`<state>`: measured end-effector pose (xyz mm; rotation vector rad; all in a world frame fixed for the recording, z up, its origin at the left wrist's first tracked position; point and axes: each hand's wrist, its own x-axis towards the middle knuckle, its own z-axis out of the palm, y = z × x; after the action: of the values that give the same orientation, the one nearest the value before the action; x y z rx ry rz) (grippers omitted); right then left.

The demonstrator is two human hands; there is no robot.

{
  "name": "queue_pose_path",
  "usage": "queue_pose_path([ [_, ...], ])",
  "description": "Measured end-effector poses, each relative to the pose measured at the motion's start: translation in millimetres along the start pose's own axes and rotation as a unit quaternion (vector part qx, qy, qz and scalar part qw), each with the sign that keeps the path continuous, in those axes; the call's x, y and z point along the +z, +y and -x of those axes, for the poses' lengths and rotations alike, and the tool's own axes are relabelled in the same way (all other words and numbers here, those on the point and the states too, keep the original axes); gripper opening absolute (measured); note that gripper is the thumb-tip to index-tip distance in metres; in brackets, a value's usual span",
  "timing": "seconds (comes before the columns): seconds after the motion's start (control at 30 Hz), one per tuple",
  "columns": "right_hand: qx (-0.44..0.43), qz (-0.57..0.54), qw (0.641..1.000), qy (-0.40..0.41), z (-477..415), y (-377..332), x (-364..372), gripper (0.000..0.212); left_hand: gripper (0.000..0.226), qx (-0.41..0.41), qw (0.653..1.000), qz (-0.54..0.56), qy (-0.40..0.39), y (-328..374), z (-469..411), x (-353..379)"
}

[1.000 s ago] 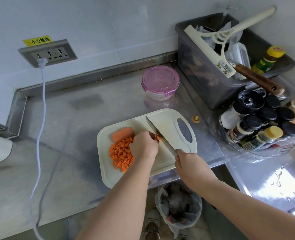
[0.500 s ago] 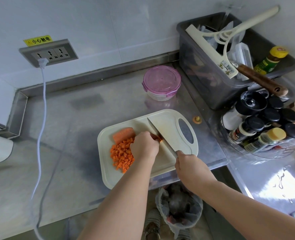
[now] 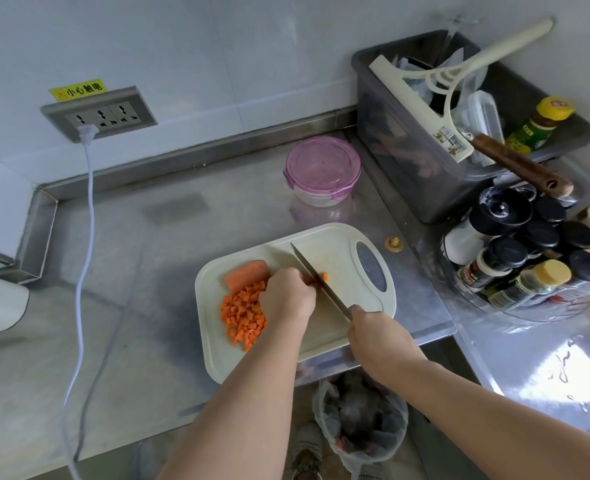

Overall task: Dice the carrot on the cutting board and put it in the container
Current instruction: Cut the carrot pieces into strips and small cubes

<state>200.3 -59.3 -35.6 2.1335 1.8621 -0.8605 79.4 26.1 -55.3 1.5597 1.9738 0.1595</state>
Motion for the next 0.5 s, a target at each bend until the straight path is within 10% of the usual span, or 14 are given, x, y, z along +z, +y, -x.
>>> queue_pose_path([
  [0.37, -0.03, -0.11, 0.99, 0.083, 12, 15, -11, 0.017, 0.017, 0.032, 0.999, 0.002, -0.017, 0, 0, -8],
  [0.5, -0.006, -0.138, 0.986, 0.092, 12, 26, -18, 0.02, 0.035, 0.161, 0.983, -0.083, -0.019, -2, -15, -22],
])
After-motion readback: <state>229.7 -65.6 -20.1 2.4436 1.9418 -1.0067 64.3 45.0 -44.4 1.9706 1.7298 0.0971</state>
